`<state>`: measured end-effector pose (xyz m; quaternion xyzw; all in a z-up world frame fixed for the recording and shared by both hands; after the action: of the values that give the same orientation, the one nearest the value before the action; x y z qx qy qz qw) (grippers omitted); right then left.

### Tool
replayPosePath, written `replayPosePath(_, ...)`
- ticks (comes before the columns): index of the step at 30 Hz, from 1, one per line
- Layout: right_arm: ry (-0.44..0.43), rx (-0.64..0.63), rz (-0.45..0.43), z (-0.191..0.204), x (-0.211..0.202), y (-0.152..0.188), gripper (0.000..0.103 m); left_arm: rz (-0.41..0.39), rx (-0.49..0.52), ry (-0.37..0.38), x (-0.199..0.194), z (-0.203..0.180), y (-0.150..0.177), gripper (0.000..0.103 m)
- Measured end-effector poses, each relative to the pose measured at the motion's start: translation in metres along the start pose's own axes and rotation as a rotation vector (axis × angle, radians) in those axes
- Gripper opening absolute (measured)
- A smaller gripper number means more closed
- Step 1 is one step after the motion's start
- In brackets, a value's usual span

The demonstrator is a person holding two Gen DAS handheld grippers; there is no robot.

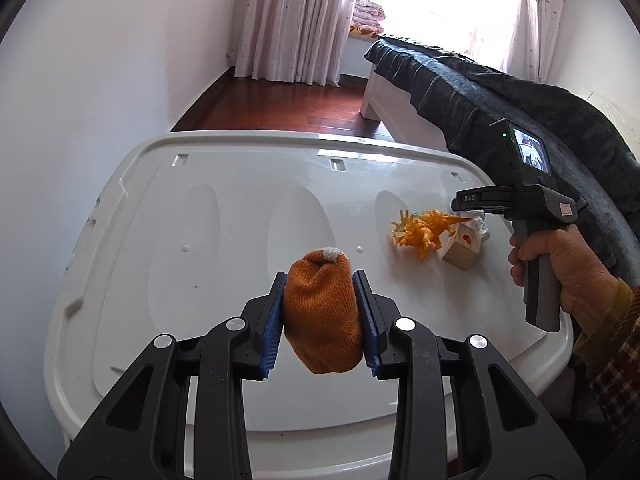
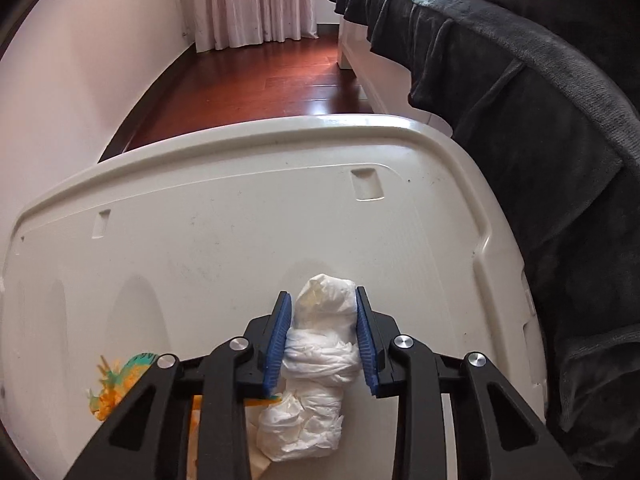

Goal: Collect trash
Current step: 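Grasp the white tissue with the right tool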

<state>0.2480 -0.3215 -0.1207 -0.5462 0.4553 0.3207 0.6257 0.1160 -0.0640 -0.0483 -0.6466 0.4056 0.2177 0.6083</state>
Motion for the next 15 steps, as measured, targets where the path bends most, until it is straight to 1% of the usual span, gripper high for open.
replayPosePath(1,-0.007,-0.008,0.005,0.002,-0.001,0.001,0.03,0.0,0.002,0.003,0.0,-0.002,0.0,0.032)
replayPosePath(5,-0.102,-0.028,0.022,0.013,-0.009,0.014,0.029,0.0,0.015,0.013,0.0,-0.009,0.002,0.033)
replayPosePath(9,-0.141,-0.085,0.026,0.03,-0.021,0.035,0.029,0.0,0.024,0.025,-0.001,-0.014,0.003,0.033)
replayPosePath(12,-0.189,-0.11,0.032,0.042,-0.034,0.053,0.028,-0.002,0.03,0.029,-0.003,-0.016,0.005,0.033)
replayPosePath(15,-0.197,-0.148,0.014,0.054,-0.05,0.069,0.027,-0.004,0.034,0.031,-0.007,-0.017,0.007,0.033)
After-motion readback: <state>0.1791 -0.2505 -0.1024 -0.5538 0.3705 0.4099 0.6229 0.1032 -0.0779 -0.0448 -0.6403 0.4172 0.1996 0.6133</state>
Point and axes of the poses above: each gripper's, at about its wrist camera, not at the fingertips, and x roughly the way its jaws point, z to its left, y to its underside, the point moved 6 cm from there along x, roughly the way its jaws point, and after that the axes turned 5 degrees about z, right-handed, at the moved point
